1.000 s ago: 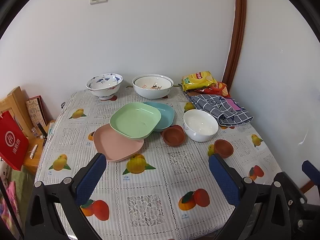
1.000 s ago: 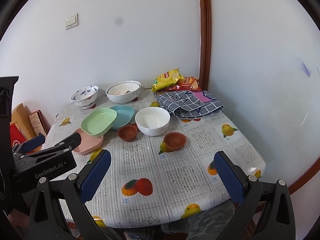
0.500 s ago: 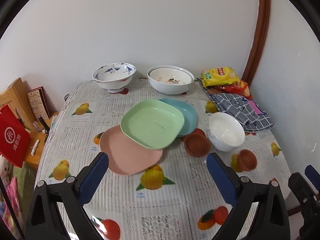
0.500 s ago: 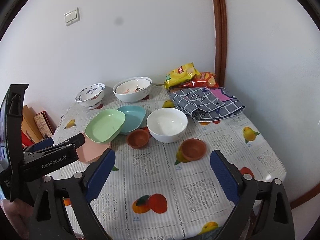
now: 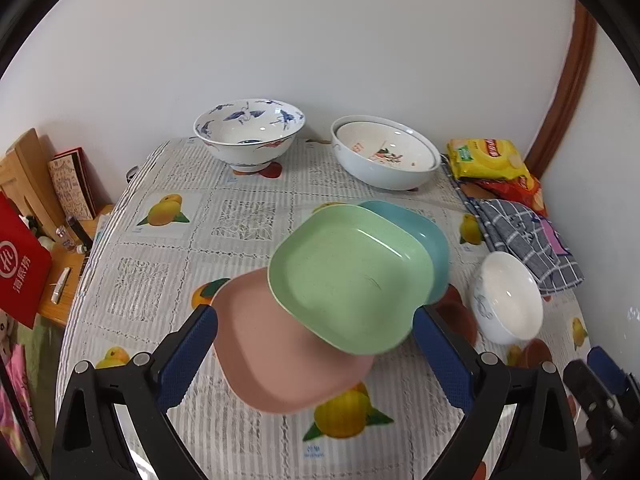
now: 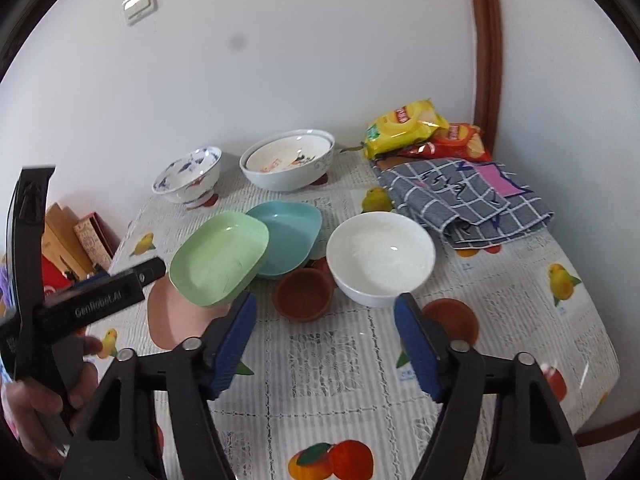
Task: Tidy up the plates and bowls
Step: 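Move both grippers forward to the rim of the green plate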
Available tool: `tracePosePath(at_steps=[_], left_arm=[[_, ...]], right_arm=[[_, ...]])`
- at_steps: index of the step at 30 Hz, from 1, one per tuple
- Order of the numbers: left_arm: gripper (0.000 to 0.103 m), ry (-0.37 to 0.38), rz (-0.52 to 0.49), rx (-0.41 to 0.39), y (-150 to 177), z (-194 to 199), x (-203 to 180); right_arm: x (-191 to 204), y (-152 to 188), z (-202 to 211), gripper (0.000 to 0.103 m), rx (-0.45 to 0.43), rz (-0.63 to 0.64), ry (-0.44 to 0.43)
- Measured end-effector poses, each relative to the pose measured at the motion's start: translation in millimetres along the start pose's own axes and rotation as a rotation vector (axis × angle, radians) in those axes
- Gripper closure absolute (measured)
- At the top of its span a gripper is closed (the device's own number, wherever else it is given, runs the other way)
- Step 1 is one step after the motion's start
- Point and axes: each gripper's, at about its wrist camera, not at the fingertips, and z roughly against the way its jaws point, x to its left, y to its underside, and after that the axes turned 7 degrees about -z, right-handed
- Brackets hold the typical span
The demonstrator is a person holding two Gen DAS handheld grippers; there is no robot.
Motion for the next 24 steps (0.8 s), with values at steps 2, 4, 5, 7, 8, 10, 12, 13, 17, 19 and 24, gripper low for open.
tracePosePath(at_steps=[2, 4, 5, 7, 8, 10, 12, 13, 17, 19, 24], left_arm=[[0.005, 0.011, 0.012, 0.022, -1.9, -12.0, 4.8], [0.005, 0.009, 0.018, 0.049, -1.1, -23.6, 9.1], [0.005, 0.006, 0.023, 0.057, 0.0, -28.9, 10.9], [0.005, 0.007, 0.031, 0.073, 1.8, -39.5, 14.4], [0.006, 0.008, 0.033, 0.080, 2.2, -44.0, 15.1], [0.008, 0.011, 0.037, 0.098, 3.5, -53.8, 16.2], [0.010, 0.017, 0.038, 0.109, 4.6, -59.6, 15.4], [0.012, 0.021, 0.037, 0.114, 4.4, -62.5, 15.1], [0.014, 0.033, 0.052, 0.121, 2.6, -71.7, 15.2], [0.017, 0.040, 0.055, 0.124, 1.5, -76.2, 15.8], [0.019, 0.044, 0.067, 0.118, -1.7, -83.8, 21.8]], right_arm=[[5.4, -0.7, -13.9, 0.038, 0.014, 0.017, 0.002], [11.5, -3.0, -27.7, 0.039, 0.025, 0.040, -0.009], [14.9, -4.8, -33.7, 0.039, 0.028, 0.056, -0.010], [21.5, -9.6, -43.4, 0.039, 0.025, 0.085, -0.004], [24.9, -13.1, -49.4, 0.039, 0.022, 0.099, 0.001], [30.2, -19.5, -59.6, 0.039, 0.015, 0.119, -0.002], [36.2, -26.1, -70.1, 0.041, 0.016, 0.138, -0.010], [38.8, -29.1, -75.1, 0.042, 0.015, 0.145, -0.014], [46.1, -37.1, -92.4, 0.043, 0.015, 0.174, -0.022], [50.2, -40.3, -102.3, 0.043, 0.019, 0.190, -0.022], [57.0, -46.9, -129.7, 0.044, 0.044, 0.221, -0.058]])
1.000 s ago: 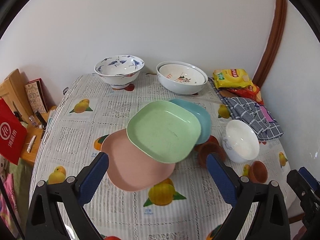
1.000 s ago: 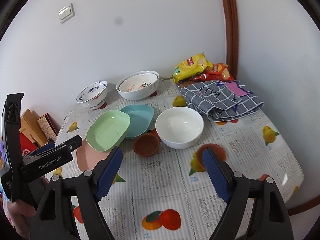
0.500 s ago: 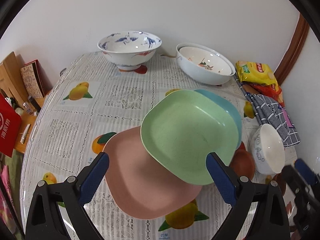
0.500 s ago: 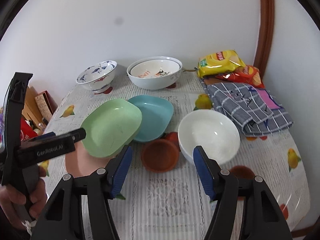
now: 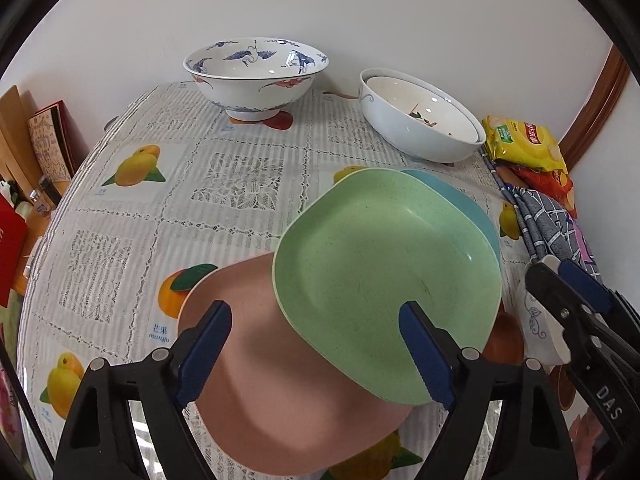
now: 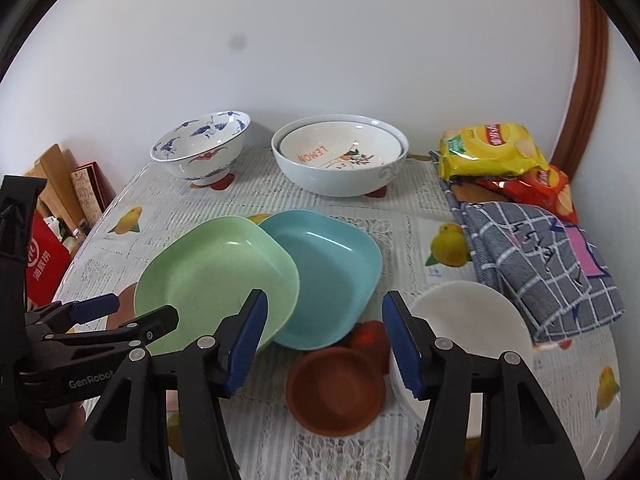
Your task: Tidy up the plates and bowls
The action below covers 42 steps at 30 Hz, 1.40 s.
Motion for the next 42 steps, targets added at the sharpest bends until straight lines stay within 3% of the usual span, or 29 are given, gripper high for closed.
tracePosePath(at_steps=[2, 7, 13, 18, 22, 28, 42], left_arm=[[0.026, -0.001, 0.000, 0.003, -1.0, -2.9, 2.0], [0.031, 0.012, -0.017, 0.008, -3.2, -9.3, 1.1], [0.036, 0.030, -0.013, 0.014, -5.6, -17.7, 0.9], [0.049, 0.045, -0.006, 0.017, -5.0, -21.8, 4.0], [0.065, 0.062, -0.013, 0.027, -4.7, -25.7, 3.7], [0.081, 0.075, -0.004, 0.021, -2.5, -22.0, 8.3], [0.086, 0.096, -0.028, -0.010, 14.6, 22.9, 6.7]], right_arm=[[2.1, -1.8, -9.6, 0.044, 0.005, 0.019, 0.000], [5.7, -8.6, -32.6, 0.045, 0.016, 0.036, -0.015], [13.1, -16.7, -53.9, 0.053, 0.025, 0.056, -0.044], [13.7, -12.5, -67.2, 0.078, 0.063, 0.060, -0.066], [13.3, -8.7, -70.6, 0.093, 0.084, 0.045, -0.099], [8.9, 0.7, -59.2, 0.096, 0.090, 0.021, -0.079], [-0.8, 31.9, 5.9, 0.098, 0.071, -0.101, -0.101]])
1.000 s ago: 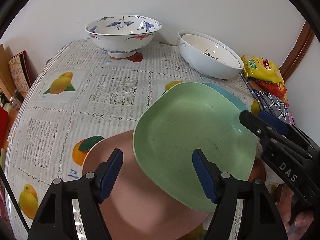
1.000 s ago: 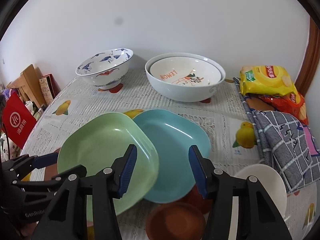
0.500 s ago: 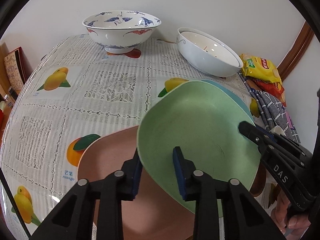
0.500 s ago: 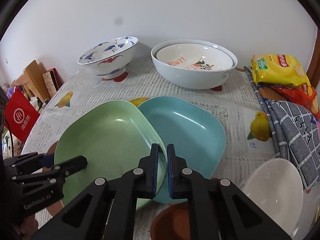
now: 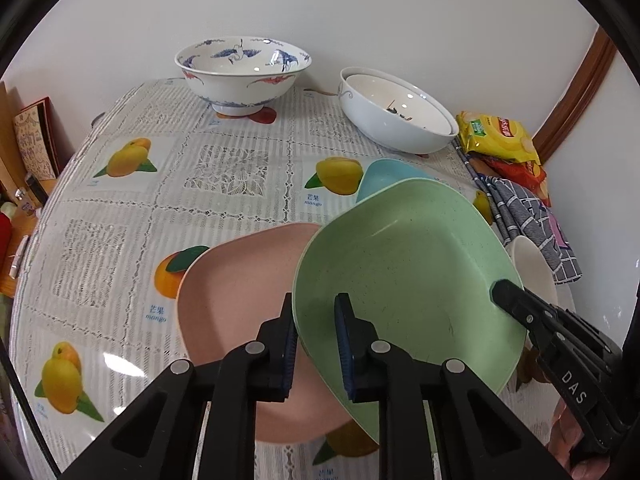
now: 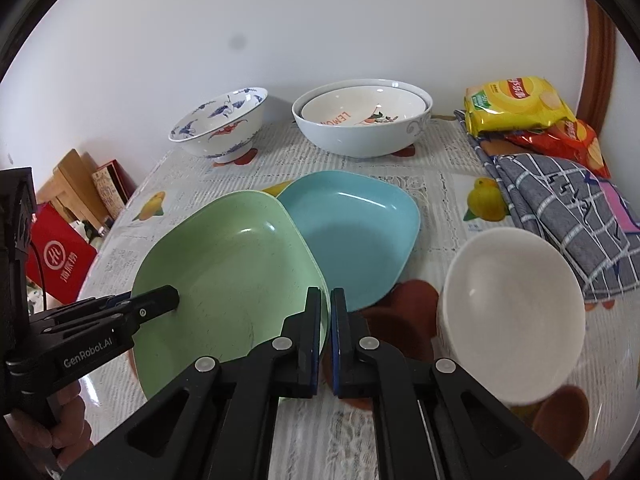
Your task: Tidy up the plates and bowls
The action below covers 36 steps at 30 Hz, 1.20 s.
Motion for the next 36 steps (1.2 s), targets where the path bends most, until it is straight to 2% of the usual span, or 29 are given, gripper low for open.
tracePosePath(at_steps=[8, 16, 27, 36], left_arm=[[0.086, 0.006, 0.001, -0.031, 10.3, 29.0, 3.4], [0.086, -0.007, -0.002, -0.052, 13.2, 47.7, 16.3], [0.086, -0.041, 0.015, -0.061, 9.1, 51.2, 44.7], [0.086, -0.050, 0.033, -0.028, 4.5, 25.6, 63.3]], right_arm=[[14.0, 14.2, 33.8, 0.098, -0.047, -0.014, 0.004], [31.4, 20.6, 47.7, 0.098, -0.067, -0.022, -0.005], [57.2, 20.6, 34.1, 0.098, -0.064, -0.027, -0.040], [68.8, 18.4, 5.6, 0.098, -0.035, -0.013, -0.027]])
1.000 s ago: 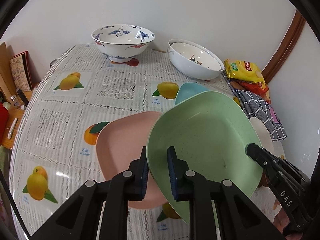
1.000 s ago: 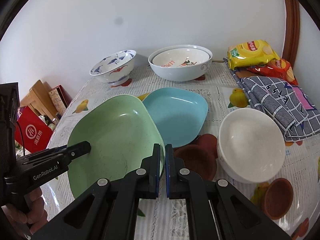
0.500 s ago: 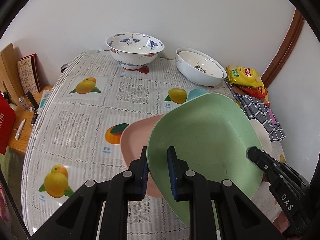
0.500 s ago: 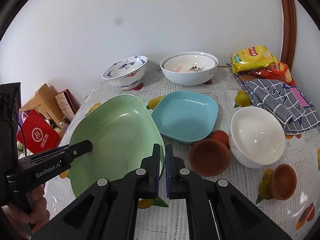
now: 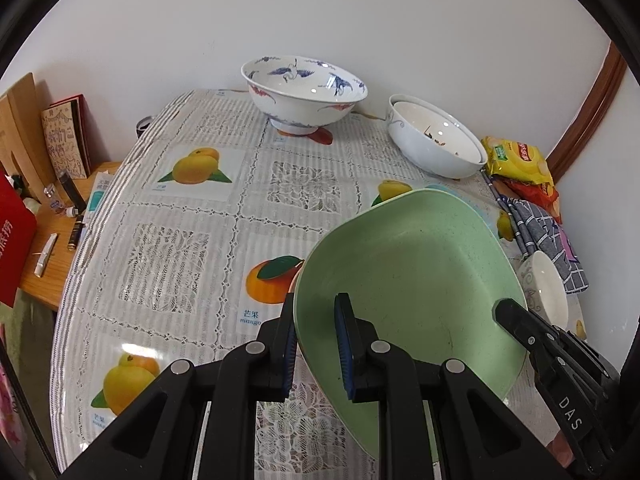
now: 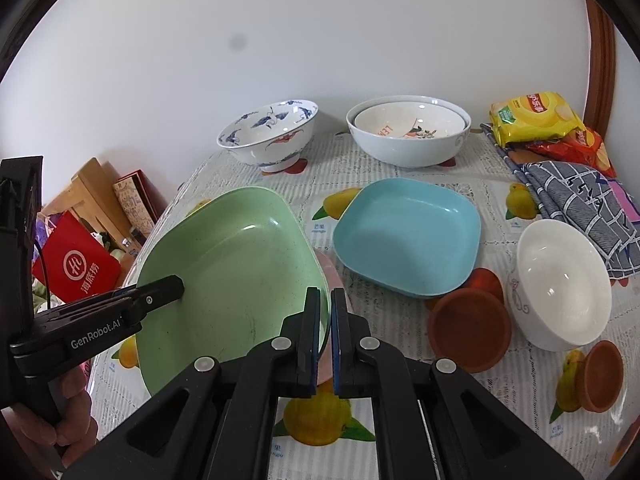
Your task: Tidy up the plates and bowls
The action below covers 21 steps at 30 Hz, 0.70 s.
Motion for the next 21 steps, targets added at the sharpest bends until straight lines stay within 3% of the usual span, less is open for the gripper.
tracePosePath(at_steps=[10, 21], left_arm=[[0.086, 0.014, -0.004, 0.069, 2.0, -37.4, 9.2], [0.086, 0.031, -0.050, 0.075, -3.0, -44.4, 5.9]], right_arm=[[-4.4, 10.2, -36.3, 0.097, 0.071, -0.009, 0.035], [-3.9, 12.7, -48.2, 0.096, 0.097, 0.026, 0.094]])
